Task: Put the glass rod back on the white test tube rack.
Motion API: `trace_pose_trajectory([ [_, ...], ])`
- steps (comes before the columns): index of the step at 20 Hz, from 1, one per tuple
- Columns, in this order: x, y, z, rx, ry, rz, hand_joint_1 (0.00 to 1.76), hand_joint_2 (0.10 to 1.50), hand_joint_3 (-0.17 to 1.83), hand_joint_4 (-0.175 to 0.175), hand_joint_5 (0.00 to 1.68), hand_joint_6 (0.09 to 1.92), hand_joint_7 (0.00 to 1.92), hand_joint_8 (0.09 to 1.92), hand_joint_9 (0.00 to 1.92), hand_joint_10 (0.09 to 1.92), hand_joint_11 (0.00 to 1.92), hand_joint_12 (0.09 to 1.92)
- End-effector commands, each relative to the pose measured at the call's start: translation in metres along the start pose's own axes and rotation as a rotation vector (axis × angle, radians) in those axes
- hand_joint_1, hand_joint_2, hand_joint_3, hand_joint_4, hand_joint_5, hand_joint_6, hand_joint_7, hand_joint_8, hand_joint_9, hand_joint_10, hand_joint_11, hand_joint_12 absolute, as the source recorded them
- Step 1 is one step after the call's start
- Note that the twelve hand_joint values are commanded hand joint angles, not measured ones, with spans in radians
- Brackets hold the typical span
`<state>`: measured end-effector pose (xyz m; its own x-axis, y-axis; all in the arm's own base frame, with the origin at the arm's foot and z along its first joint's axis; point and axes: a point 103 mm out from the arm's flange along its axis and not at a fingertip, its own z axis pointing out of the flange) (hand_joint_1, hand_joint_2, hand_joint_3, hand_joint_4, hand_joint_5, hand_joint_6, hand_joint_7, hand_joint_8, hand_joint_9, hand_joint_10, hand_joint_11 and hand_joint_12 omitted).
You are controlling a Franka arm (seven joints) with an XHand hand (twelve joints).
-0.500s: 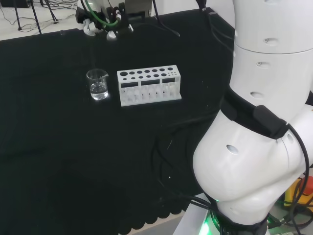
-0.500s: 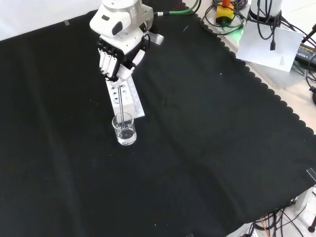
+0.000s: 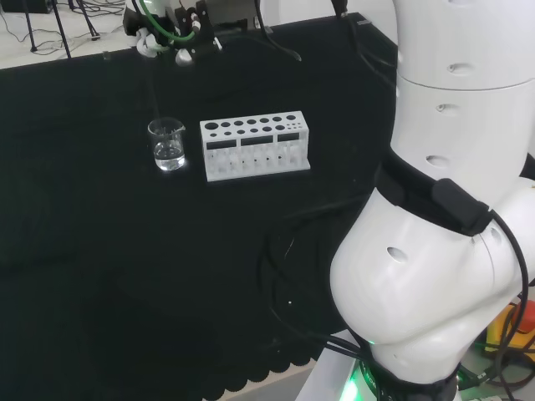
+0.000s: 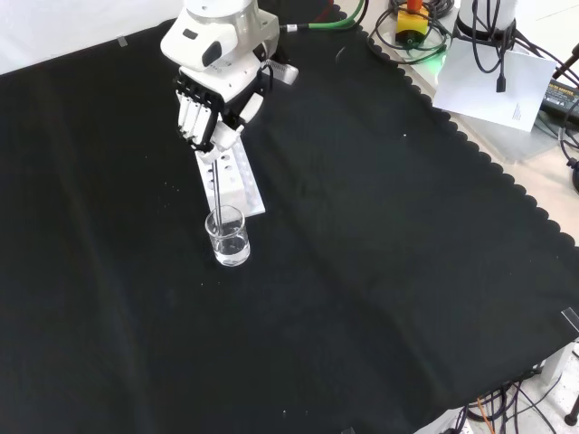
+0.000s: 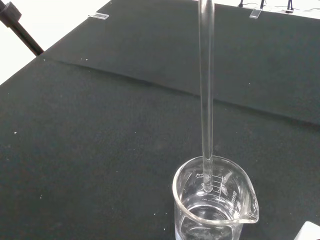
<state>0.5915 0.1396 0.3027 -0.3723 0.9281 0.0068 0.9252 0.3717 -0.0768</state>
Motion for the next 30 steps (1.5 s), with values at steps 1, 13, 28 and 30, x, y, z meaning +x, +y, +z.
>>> trace_pose_trajectory([
  [1, 0.002, -0.009, -0.021, -0.024, 0.002, 0.011, 1.37, 1.19, 0.00, -0.175, 0.73, 0.92, 0.77, 1.36, 0.92, 1.44, 1.56, 0.75],
  [13, -0.023, -0.054, -0.067, -0.061, 0.041, 0.127, 1.37, 1.19, 0.00, -0.175, 0.73, 0.92, 0.77, 1.36, 0.92, 1.44, 1.56, 0.75],
  [28, -0.108, -0.103, -0.080, -0.086, 0.038, 0.305, 1.37, 1.19, 0.00, -0.175, 0.73, 0.92, 0.77, 1.36, 0.92, 1.44, 1.55, 0.75],
  [30, -0.122, -0.116, -0.083, -0.088, 0.039, 0.326, 1.37, 1.19, 0.00, -0.175, 0.73, 0.92, 0.77, 1.36, 0.92, 1.44, 1.55, 0.75],
])
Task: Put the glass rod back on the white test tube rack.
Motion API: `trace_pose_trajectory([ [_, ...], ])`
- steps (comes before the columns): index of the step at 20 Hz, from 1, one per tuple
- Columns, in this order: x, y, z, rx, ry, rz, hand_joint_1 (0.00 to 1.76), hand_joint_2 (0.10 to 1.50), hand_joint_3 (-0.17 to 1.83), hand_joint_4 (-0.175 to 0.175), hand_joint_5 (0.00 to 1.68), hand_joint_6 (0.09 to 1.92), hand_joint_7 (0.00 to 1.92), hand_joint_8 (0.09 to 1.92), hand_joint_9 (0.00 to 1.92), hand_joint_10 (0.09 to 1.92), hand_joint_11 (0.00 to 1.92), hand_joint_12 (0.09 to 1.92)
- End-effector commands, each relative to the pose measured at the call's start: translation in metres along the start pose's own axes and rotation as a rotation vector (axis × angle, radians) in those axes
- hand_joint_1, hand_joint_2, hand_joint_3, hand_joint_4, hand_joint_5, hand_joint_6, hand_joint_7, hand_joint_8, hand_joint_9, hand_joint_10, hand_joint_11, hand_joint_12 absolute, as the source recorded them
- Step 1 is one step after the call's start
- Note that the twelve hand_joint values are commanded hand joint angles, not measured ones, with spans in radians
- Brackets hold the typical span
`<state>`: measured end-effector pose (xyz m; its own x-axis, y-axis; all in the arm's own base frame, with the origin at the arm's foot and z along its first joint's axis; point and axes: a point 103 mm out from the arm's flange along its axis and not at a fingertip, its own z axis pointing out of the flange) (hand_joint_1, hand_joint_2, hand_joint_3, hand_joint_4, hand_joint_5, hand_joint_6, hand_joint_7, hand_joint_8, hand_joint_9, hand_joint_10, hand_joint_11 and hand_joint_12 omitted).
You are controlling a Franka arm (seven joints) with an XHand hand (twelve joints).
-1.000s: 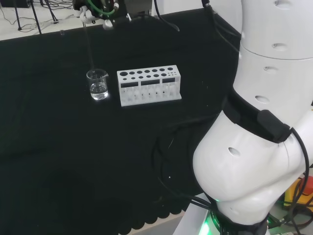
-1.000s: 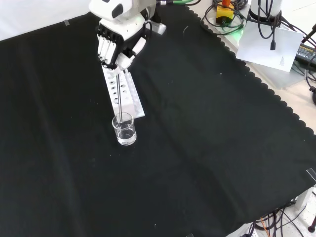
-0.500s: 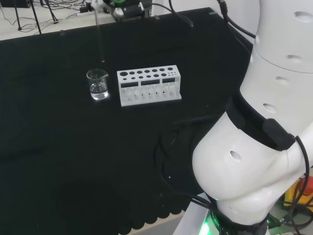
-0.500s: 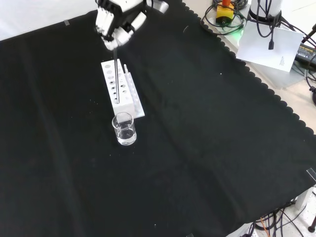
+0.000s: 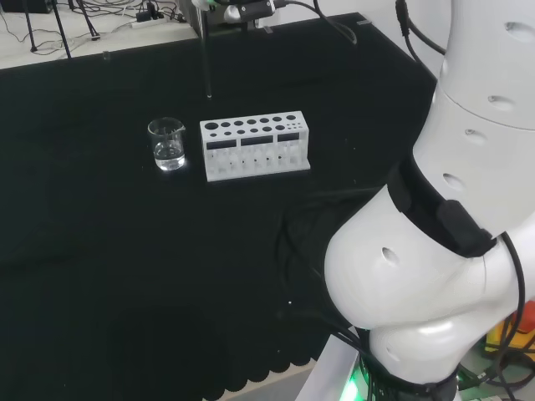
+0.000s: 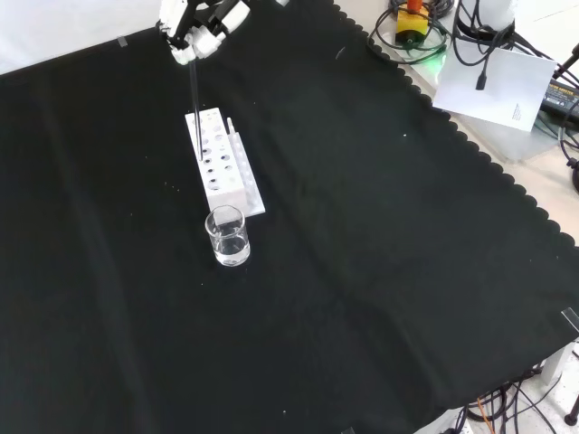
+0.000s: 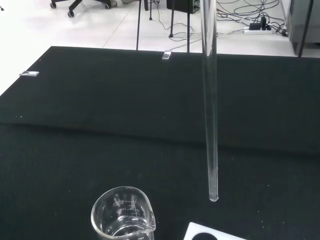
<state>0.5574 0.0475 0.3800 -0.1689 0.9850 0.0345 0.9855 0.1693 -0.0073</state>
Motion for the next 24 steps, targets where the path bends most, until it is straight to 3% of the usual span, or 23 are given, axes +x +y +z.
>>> trace_pose_trajectory([
  [1, -0.062, -0.033, -0.016, -0.016, -0.005, 0.124, 1.37, 1.19, 0.00, -0.175, 0.73, 0.92, 0.77, 1.36, 0.92, 1.44, 1.55, 0.75],
  [7, -0.086, -0.041, -0.018, 0.000, -0.028, 0.181, 1.37, 1.19, 0.00, -0.175, 0.73, 0.92, 0.77, 1.36, 0.92, 1.44, 1.55, 0.75],
  [9, -0.094, -0.046, -0.017, -0.017, -0.013, 0.150, 1.37, 1.19, 0.00, -0.175, 0.73, 0.92, 0.77, 1.36, 0.92, 1.44, 1.55, 0.75],
  [18, -0.116, -0.048, -0.016, 0.017, -0.057, 0.232, 1.37, 1.19, 0.00, -0.175, 0.73, 0.92, 0.77, 1.36, 0.92, 1.44, 1.55, 0.75],
  [24, -0.121, -0.044, -0.005, 0.031, -0.050, 0.248, 1.37, 1.19, 0.00, -0.175, 0.73, 0.92, 0.77, 1.36, 0.92, 1.44, 1.55, 0.75],
])
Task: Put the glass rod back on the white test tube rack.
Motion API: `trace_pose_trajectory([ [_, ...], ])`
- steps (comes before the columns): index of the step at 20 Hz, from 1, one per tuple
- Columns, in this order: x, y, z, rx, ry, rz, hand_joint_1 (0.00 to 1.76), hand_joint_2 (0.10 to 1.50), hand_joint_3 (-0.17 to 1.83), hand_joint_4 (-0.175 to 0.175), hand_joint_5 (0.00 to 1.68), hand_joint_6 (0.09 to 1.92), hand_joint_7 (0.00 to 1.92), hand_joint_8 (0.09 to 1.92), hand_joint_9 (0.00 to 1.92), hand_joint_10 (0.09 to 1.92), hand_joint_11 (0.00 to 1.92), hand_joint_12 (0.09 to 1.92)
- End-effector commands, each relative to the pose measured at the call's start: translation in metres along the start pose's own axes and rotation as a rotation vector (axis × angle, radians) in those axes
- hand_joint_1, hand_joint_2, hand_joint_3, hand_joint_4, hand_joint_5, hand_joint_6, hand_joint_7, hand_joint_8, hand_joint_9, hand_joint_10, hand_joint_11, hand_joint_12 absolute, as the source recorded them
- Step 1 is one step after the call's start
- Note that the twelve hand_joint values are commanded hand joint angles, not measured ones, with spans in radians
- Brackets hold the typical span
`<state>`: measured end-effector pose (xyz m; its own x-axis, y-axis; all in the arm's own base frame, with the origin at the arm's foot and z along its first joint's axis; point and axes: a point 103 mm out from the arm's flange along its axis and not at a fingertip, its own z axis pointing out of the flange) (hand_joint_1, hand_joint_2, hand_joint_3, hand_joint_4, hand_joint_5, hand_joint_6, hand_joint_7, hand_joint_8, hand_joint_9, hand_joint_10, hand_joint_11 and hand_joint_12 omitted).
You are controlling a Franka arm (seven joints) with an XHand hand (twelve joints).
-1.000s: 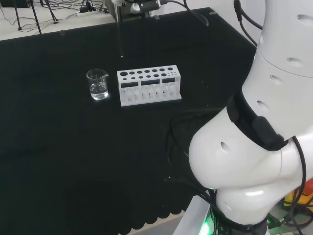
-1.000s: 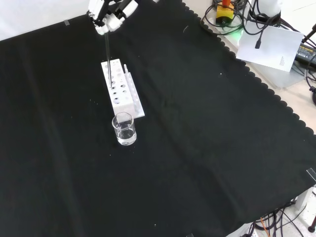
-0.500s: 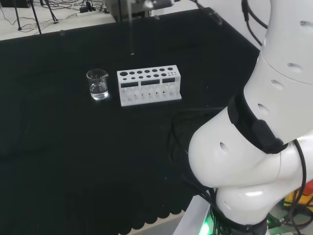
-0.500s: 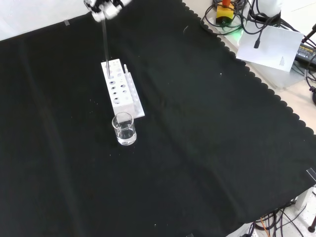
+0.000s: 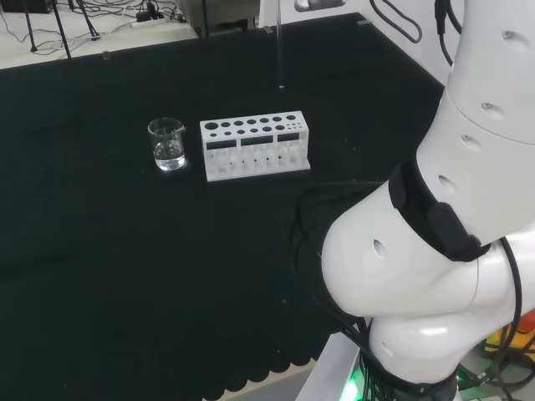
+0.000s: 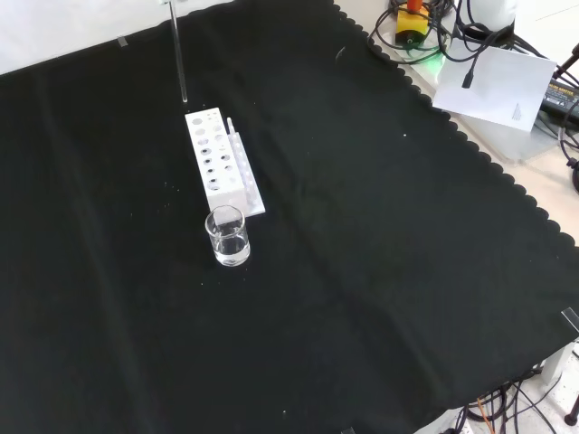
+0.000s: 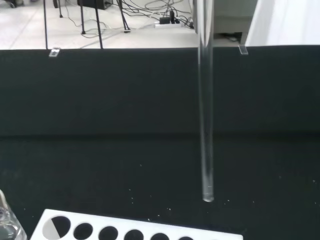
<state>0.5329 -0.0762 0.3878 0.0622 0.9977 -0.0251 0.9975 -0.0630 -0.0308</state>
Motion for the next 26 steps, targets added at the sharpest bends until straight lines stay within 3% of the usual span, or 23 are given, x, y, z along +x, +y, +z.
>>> trace_pose_trajectory([
  [1, -0.003, 0.002, 0.010, 0.013, 0.004, 0.013, 1.37, 1.19, 0.00, -0.175, 0.73, 0.92, 0.77, 1.36, 0.92, 1.44, 1.55, 0.75],
  [13, 0.020, 0.001, 0.037, 0.054, 0.009, -0.018, 1.37, 1.19, 0.00, -0.175, 0.73, 0.92, 0.77, 1.36, 0.92, 1.44, 1.55, 0.76],
  [26, 0.014, 0.002, 0.059, 0.082, 0.042, -0.009, 1.37, 1.19, 0.00, -0.175, 0.73, 0.92, 0.77, 1.36, 0.92, 1.44, 1.55, 0.76],
])
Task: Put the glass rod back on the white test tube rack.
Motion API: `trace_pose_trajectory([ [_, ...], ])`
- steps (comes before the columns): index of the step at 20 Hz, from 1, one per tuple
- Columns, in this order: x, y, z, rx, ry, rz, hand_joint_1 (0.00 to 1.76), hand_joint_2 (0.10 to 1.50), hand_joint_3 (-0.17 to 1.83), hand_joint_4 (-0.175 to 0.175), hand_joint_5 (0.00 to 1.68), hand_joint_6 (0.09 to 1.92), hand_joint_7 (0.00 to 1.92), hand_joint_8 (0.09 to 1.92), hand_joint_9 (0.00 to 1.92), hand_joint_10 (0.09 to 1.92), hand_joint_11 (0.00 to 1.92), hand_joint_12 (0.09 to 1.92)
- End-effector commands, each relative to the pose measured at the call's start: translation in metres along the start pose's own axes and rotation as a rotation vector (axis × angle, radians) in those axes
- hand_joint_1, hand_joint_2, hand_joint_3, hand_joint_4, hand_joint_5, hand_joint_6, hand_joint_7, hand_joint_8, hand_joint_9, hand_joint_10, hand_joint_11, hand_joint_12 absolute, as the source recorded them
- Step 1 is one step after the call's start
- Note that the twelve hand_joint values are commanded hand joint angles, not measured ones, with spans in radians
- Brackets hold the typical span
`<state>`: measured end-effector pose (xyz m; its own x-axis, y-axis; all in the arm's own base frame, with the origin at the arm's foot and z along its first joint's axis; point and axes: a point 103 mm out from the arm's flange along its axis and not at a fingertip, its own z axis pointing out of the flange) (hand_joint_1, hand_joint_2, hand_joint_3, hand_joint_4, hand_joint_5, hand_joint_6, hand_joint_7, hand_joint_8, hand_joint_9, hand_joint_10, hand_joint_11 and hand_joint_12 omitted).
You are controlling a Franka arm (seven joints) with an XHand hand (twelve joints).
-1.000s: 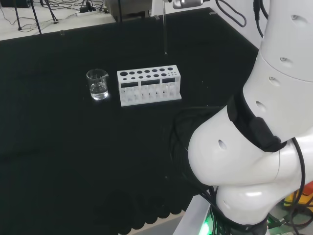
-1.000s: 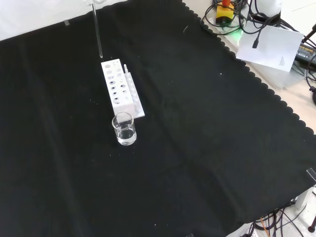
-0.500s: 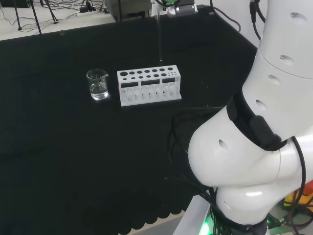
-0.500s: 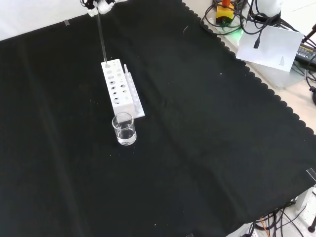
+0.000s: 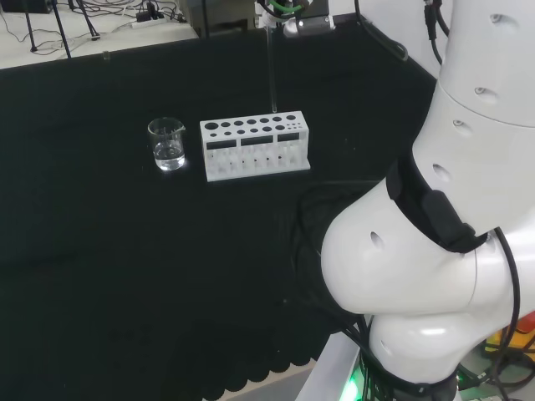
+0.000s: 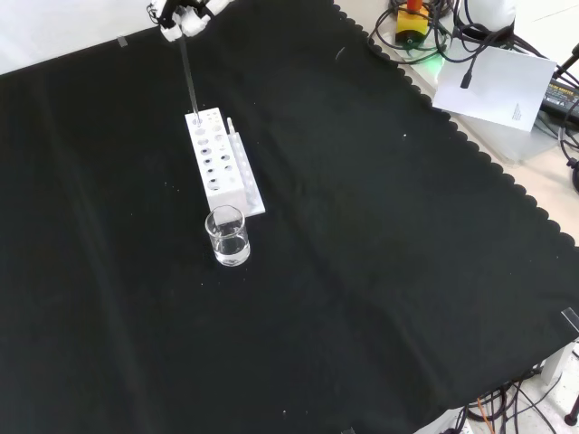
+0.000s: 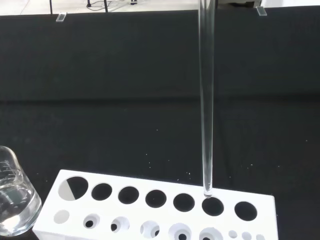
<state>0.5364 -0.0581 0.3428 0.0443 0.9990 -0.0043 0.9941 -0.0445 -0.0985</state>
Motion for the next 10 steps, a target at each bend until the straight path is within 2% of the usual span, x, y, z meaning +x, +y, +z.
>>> trace_pose_trajectory([
  [1, -0.008, -0.003, 0.017, 0.016, 0.025, 0.013, 1.37, 1.19, 0.00, -0.175, 0.73, 0.92, 0.77, 1.36, 0.92, 1.44, 1.55, 0.76],
  [10, -0.016, -0.006, 0.028, 0.026, 0.038, 0.023, 1.37, 1.19, 0.00, -0.175, 0.73, 0.92, 0.77, 1.36, 0.92, 1.44, 1.55, 0.76],
])
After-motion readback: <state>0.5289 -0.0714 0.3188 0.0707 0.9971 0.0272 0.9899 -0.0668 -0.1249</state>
